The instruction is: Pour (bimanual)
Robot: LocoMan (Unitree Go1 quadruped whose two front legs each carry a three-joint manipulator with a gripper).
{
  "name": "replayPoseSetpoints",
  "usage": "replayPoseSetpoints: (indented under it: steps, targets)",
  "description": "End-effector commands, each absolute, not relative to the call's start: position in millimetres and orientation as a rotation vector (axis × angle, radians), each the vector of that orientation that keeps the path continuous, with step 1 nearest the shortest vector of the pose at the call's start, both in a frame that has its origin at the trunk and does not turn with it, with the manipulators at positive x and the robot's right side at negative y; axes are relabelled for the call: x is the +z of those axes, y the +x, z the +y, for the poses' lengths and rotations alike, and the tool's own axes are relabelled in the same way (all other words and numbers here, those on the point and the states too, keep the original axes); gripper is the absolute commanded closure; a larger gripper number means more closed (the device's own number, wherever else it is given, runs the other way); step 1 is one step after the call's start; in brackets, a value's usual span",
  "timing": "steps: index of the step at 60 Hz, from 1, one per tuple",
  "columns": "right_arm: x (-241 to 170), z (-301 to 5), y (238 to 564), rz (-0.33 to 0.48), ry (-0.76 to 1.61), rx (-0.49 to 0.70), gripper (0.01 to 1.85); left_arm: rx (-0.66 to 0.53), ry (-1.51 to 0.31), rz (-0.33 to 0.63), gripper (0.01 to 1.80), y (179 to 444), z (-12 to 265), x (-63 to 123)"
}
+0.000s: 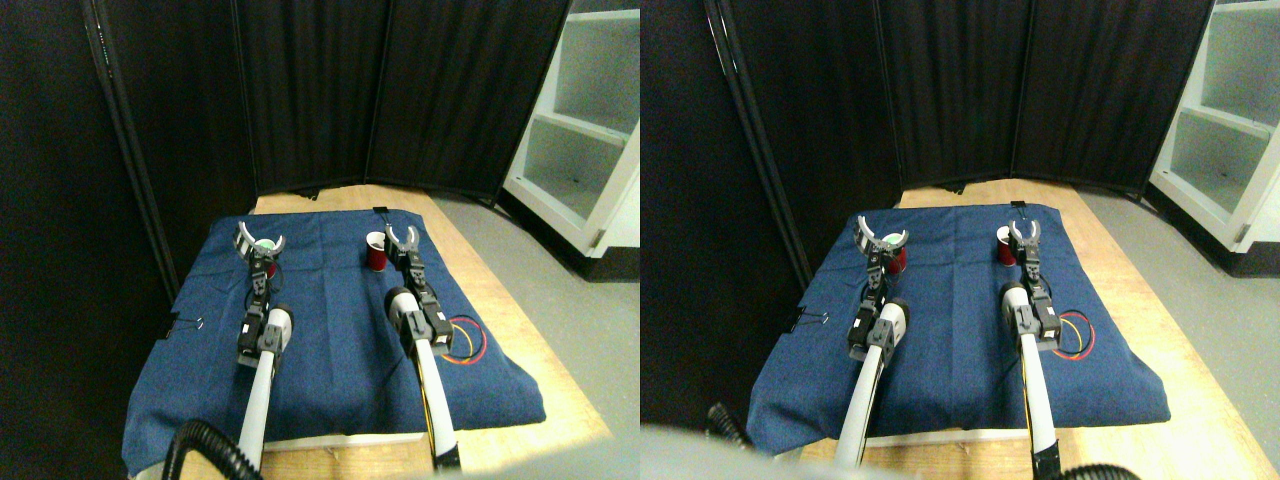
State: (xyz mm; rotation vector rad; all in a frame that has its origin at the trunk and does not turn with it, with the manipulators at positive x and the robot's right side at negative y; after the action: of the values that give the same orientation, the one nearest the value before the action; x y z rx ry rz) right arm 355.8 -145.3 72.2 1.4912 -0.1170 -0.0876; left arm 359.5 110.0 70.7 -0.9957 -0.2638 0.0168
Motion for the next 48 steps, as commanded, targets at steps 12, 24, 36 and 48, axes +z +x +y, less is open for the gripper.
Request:
replayPoseSetpoints:
  steps: [12,24,36,48]
  targets:
    - [79.8,-145.3,353.1,-0.149,1.509,-0.048,1.53,-0.021,-0.994,-0.278,1.06,357.5,107.4,76.3]
    - [79.8,-145.7,351.4,-0.152,1.5,-0.046,1.53,-0.035,-0.999,-0.265,1.05,355.6,106.7,78.0]
    - [78.9,-145.8,350.3,-0.148,1.501,-0.057,1.53,-0.044,-0.989,-0.22,0.89,355.3,107.5,77.0]
    - [78.6,-145.6,347.7,-0.145,1.502,-0.05,1.53,-0.051,-1.01,-0.222,0.65,358.2,110.1,75.9]
